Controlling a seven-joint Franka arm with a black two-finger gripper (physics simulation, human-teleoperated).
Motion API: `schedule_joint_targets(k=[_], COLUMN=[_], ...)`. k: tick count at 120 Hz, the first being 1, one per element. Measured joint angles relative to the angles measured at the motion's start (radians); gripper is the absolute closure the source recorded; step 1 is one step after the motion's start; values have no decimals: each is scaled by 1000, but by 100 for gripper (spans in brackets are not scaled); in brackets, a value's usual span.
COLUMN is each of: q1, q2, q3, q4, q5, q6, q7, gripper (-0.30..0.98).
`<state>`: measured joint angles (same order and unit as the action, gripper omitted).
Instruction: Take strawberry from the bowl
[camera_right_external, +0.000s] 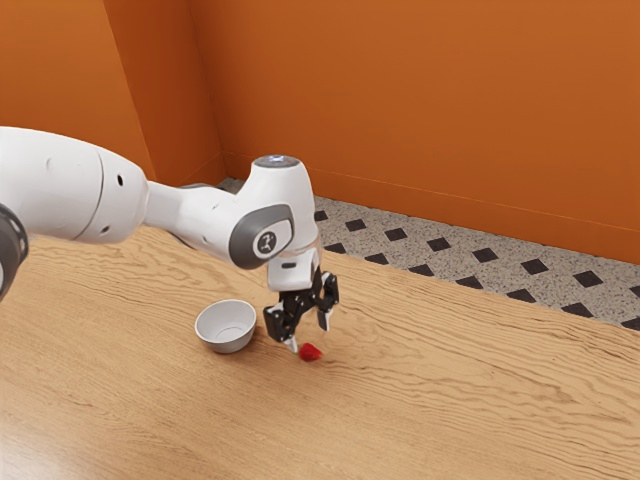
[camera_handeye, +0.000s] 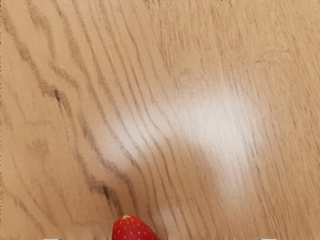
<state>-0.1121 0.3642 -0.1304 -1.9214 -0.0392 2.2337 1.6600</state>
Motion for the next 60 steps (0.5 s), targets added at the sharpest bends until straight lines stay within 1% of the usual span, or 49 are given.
schedule_joint_targets(k=[8, 12, 22, 27, 32, 37, 43, 50, 60], q1=[1, 6, 11, 6, 4, -23, -35, -9, 35], q2=[-28, -64, -234, -327, -375, -403, -422, -429, -430], q3=[1, 3, 16, 35, 51, 92, 128, 144, 147], q4=[-2, -5, -5, 25, 94, 167, 212, 231, 239], q5=[2, 2, 14, 38, 72, 99, 120, 133, 125], q6=[-4, -13, -76, -137, -217, -303, -388, -465, -543], q7=[-7, -16, -63, -105, -158, -219, -293, -371, -472], gripper=[13, 11, 7, 6, 5, 4, 3, 2, 2])
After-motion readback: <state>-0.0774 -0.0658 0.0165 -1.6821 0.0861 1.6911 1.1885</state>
